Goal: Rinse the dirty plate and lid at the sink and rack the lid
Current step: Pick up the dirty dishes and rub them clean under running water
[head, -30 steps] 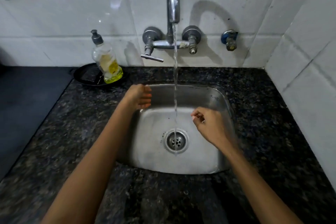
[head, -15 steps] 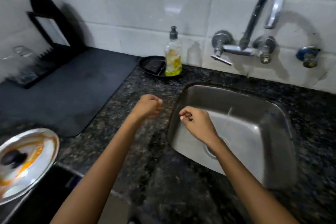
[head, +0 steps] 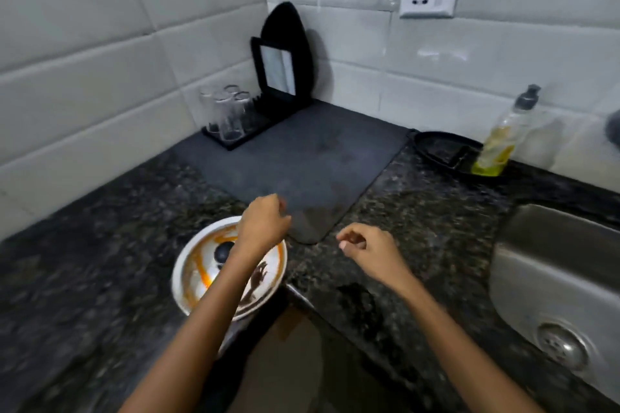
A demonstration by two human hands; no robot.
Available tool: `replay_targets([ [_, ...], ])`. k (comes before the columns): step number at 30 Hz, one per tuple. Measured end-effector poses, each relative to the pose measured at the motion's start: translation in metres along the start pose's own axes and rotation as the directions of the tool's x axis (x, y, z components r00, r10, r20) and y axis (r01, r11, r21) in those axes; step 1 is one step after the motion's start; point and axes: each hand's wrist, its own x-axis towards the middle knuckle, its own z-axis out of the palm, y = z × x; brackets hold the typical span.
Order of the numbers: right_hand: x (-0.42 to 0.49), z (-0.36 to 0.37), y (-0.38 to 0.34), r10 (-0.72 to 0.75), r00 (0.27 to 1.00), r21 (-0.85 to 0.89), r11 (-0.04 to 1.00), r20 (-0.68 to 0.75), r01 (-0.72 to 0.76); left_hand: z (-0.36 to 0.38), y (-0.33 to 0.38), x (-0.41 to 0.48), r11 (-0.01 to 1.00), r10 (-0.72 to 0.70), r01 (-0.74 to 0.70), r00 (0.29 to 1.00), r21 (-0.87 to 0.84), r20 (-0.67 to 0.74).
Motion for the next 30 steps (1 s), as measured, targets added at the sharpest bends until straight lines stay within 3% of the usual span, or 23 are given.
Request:
replay_targets([
  [5,0.02,0.039,-0.027,-0.041,0.996,0.023,0.999,0.074,0.039,-0.006,-0.059,0.002,0.96,-0.144,0.159,0.986,0.232,-0.079],
  [11,0.042,0.064,-0.031,-0.019,0.994,0.052,0.999,0.106,0.013,0.02,-0.088,-0.009,0.868,-0.221,0.26,0.965,0.423,-0.14],
  [24,0.06,0.074,-0.033,0.03,0.993,0.123,0.991,0.117,-0.045,0.017,-0.101,0.002,0.922,-0.186,0.205,0.979,0.327,-0.088],
  [30,0.051,0.061,-0.031,0.05,0.999,0.195,0.98,-0.017,-0.045,-0.001,-0.102,0.004,0.96,-0.113,0.142,0.985,0.242,-0.132],
])
